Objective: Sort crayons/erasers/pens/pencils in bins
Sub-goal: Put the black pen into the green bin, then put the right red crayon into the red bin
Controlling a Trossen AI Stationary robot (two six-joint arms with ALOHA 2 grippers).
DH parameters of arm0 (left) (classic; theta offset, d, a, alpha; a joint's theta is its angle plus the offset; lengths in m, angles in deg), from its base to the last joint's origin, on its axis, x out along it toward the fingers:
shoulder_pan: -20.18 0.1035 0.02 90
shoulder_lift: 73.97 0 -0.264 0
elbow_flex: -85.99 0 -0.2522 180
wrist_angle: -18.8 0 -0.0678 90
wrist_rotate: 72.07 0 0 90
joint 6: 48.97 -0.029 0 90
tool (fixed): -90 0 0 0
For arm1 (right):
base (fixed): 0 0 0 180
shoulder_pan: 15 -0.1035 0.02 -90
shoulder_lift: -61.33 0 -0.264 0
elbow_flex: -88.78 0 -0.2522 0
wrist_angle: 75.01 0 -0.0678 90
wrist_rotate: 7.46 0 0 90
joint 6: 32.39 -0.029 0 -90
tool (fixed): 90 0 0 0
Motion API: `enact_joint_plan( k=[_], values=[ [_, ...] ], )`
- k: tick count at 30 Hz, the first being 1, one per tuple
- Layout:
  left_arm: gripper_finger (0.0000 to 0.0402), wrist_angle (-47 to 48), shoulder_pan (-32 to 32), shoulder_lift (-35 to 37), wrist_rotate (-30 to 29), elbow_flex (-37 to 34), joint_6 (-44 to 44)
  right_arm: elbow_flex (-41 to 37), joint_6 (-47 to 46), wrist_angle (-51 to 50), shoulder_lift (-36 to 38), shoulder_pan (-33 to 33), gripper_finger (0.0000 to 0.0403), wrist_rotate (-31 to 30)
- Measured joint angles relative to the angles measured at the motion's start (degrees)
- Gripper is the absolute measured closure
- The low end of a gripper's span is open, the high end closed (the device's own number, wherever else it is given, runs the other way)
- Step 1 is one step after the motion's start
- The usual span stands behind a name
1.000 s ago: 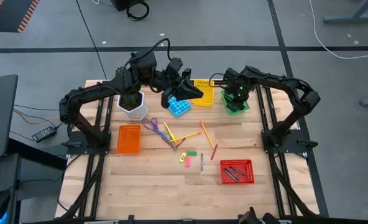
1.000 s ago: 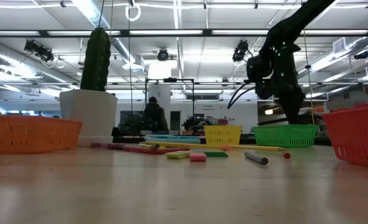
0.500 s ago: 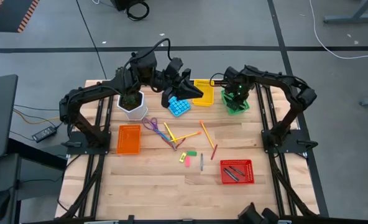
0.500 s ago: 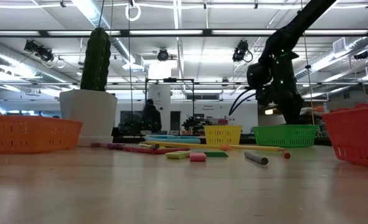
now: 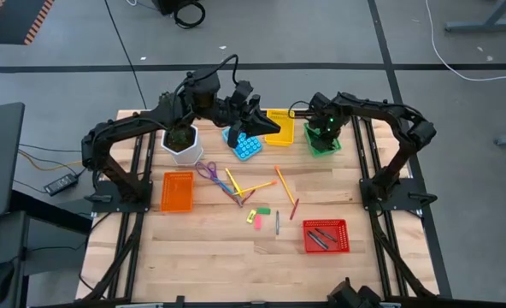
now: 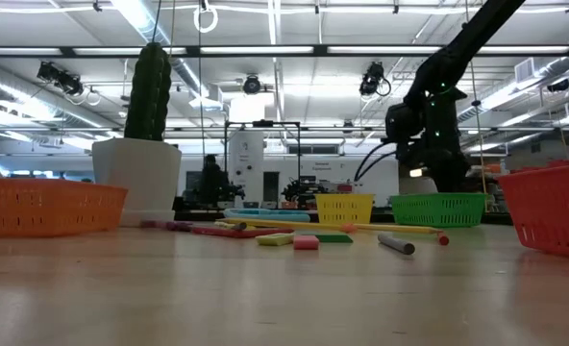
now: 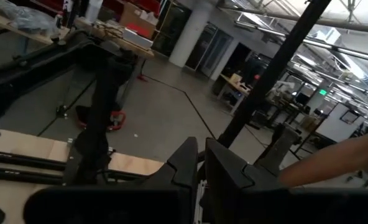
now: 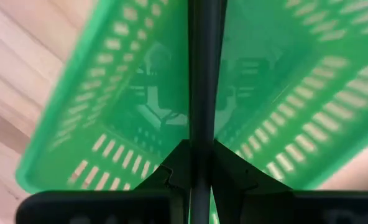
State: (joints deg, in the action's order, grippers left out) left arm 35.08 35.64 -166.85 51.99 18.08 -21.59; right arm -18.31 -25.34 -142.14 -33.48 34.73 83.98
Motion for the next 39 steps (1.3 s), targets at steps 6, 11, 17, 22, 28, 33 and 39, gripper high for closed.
enact_joint_plan(
  k=[6,11,17,22,28,33,39],
  values=[
    [0.0369,0.45,-0.02,0.0,-0.28,0.0,-0.02,-4.07,-2.28,1.06,-0.02,0.0,0.0338,0.15],
    [0.0366,0.46,0.01,0.0,-0.9,0.0,-0.05,-5.15,-3.13,1.13,-0.02,0.0,0.0326,0.15],
    [0.0373,0.91,0.11,0.0,-0.91,0.0,-1.04,-3.13,-5.48,0.88,0.81,0.0,0.0314,0.15],
    [0.0376,1.35,0.13,0.0,-0.97,0.0,-1.53,-1.42,-5.57,0.58,2.05,0.0,0.0295,0.15],
    [0.037,2.47,0.21,0.0,-1.07,0.0,-2.78,-1.08,-7.03,-3.23,2.32,-0.01,0.0269,0.15],
    [0.0369,2.61,0.87,0.0,-1.05,0.0,-2.58,-1.07,-10.2,-7.35,2.41,-0.02,0.0255,0.15],
    [0.0378,3.6,0.87,0.0,-1.03,0.0,-2.86,-1.03,-16.86,-10.47,7.35,-0.02,0.0253,0.17]
  ],
)
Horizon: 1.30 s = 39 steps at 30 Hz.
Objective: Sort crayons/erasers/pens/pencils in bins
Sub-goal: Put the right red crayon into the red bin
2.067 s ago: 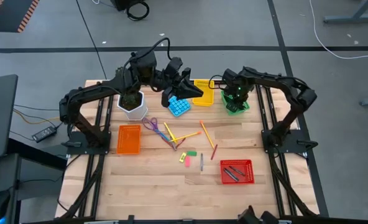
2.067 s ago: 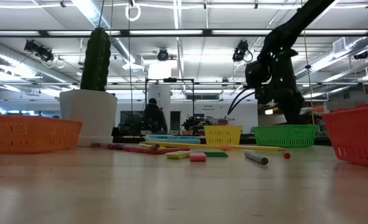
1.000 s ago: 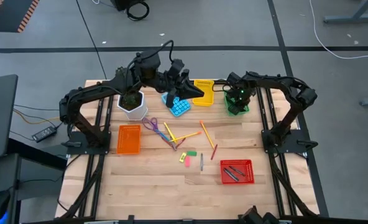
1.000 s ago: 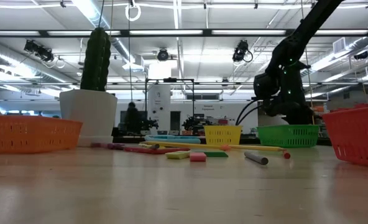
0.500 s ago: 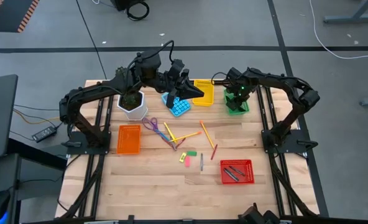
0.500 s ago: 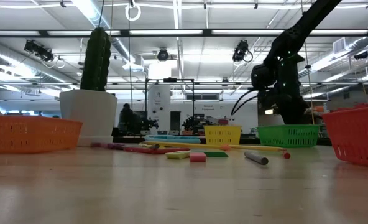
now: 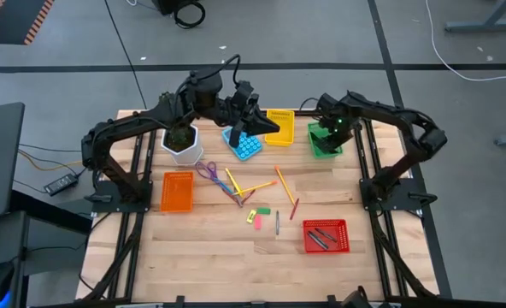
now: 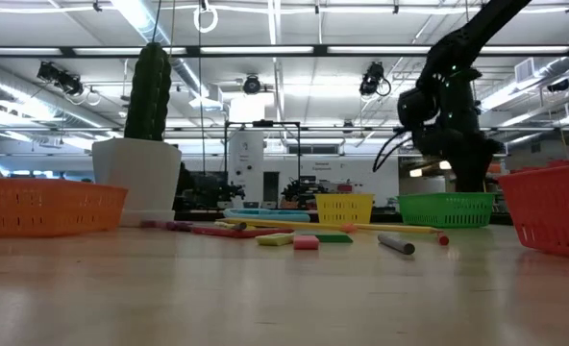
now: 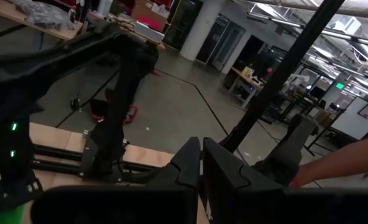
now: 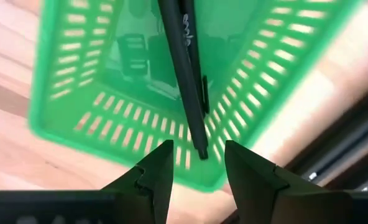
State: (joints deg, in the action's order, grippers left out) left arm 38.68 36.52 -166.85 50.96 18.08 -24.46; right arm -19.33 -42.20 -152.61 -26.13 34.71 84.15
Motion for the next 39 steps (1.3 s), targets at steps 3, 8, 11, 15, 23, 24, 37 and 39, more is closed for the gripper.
enact_joint_plan(
  k=[3,8,11,15,23,24,37,39],
  values=[
    [0.0377,0.23,-0.04,0.0,0.2,0.0,-0.14,0.03,-3.29,-0.23,4.99,0.0,0.0253,0.35],
    [0.0372,0.25,0.0,0.0,0.2,0.0,-1.62,0.07,-13.38,-2.65,13.66,-1.99,0.0254,4.62],
    [0.0375,0.25,0.0,0.0,0.2,0.0,-2.64,0.07,-19.6,-4.26,17.15,-7.09,0.0255,6.54],
    [0.0383,0.34,-0.02,0.0,0.26,0.0,-3.93,0.07,-31.14,-3.4,18.73,-17.29,0.0256,7.49],
    [0.0379,3.64,-0.02,0.0,0.6,0.0,-4.61,0.07,-56.49,8.42,13.93,-37.37,0.0256,7.72],
    [0.0377,4.19,0.0,-0.02,1.11,0.0,-4.59,0.07,-58.39,9.97,12.92,-39.19,0.0256,7.28],
    [0.0391,9.61,-0.19,-0.02,8.74,0.0,-4.77,0.07,-65.23,19.69,-5.18,-48.99,0.0256,2.75],
    [0.0391,11.01,-0.19,-0.02,9.76,0.0,-4.81,0.07,-65.5,20.34,-7.41,-49.22,0.0256,2.75]
  ],
)
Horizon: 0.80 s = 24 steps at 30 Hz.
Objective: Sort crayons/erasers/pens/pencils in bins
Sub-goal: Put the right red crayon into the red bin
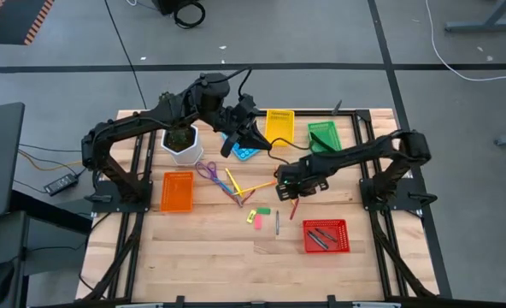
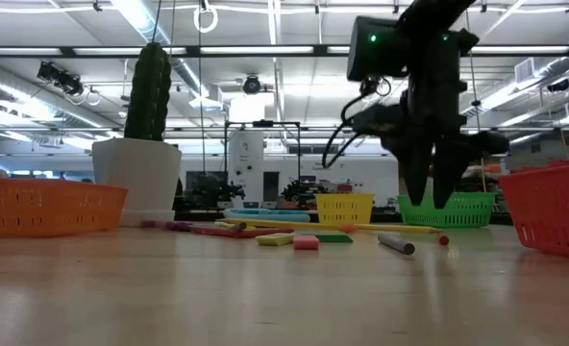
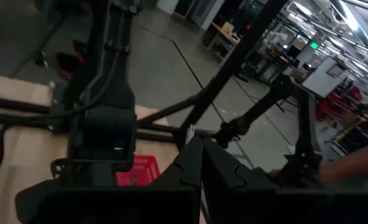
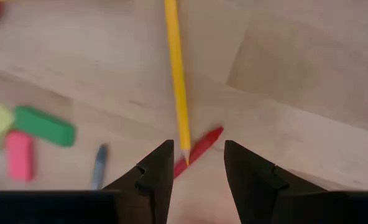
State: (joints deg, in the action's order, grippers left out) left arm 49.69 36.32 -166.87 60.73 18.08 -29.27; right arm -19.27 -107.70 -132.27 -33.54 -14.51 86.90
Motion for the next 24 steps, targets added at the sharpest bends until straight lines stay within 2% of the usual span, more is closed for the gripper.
enact_joint_plan(
  k=[7,18,24],
  values=[
    [0.038,3.4,0.0,0.0,3.53,0.0,0.01,0.0,-0.74,0.66,-4.18,0.11,0.0256,-1.03],
    [0.0392,4.77,-0.66,0.0,3.92,0.0,-0.79,0.0,-1.64,2.94,-5.83,0.11,0.0256,-1.79],
    [0.0381,6.75,-1.01,0.0,4.03,0.0,-2.46,0.08,-4.96,6.35,-5.09,0.11,0.0256,-1.41]
  ],
)
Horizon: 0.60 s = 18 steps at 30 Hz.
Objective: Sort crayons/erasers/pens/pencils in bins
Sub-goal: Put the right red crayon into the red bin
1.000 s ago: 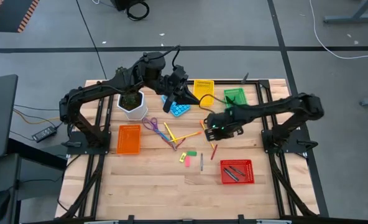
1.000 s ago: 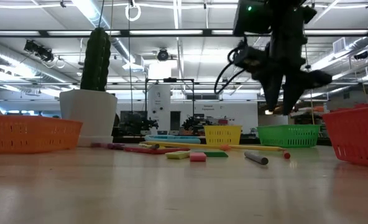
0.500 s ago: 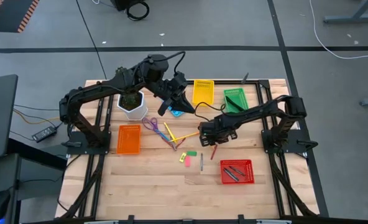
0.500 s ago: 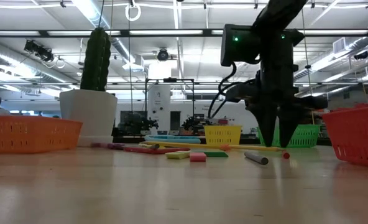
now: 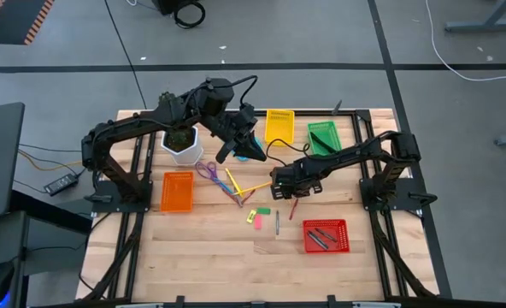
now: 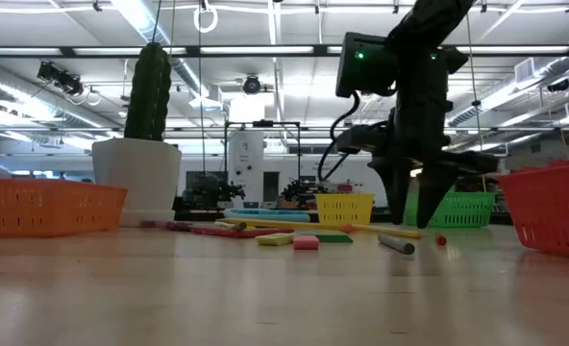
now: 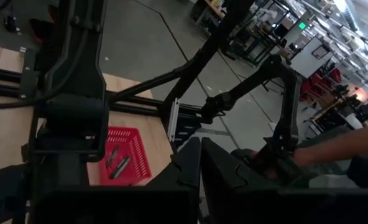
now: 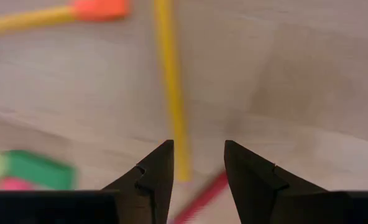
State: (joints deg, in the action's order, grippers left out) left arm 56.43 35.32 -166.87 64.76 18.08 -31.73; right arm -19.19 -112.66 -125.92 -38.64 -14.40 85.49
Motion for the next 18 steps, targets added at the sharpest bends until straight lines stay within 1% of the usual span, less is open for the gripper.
enact_joint_plan(
  k=[4,11,15,18],
  values=[
    [0.0378,1.6,0.0,0.0,-0.02,0.0,-1.49,1.35,-3.69,-0.61,0.72,-0.62,0.0256,1.27],
    [0.0392,1.75,0.0,0.0,-0.02,0.0,-2.04,4.64,-11.42,-1.35,1.1,-2.78,0.0256,5.47],
    [0.0392,2.12,0.0,0.0,0.0,0.0,-3.24,6.13,-21.71,-1.05,1.1,-3.97,0.0256,4.39],
    [0.0383,2.28,0.0,0.0,-0.02,0.0,-3.42,6.59,-24.78,-0.55,1.1,-4.63,0.0256,0.64]
  ],
)
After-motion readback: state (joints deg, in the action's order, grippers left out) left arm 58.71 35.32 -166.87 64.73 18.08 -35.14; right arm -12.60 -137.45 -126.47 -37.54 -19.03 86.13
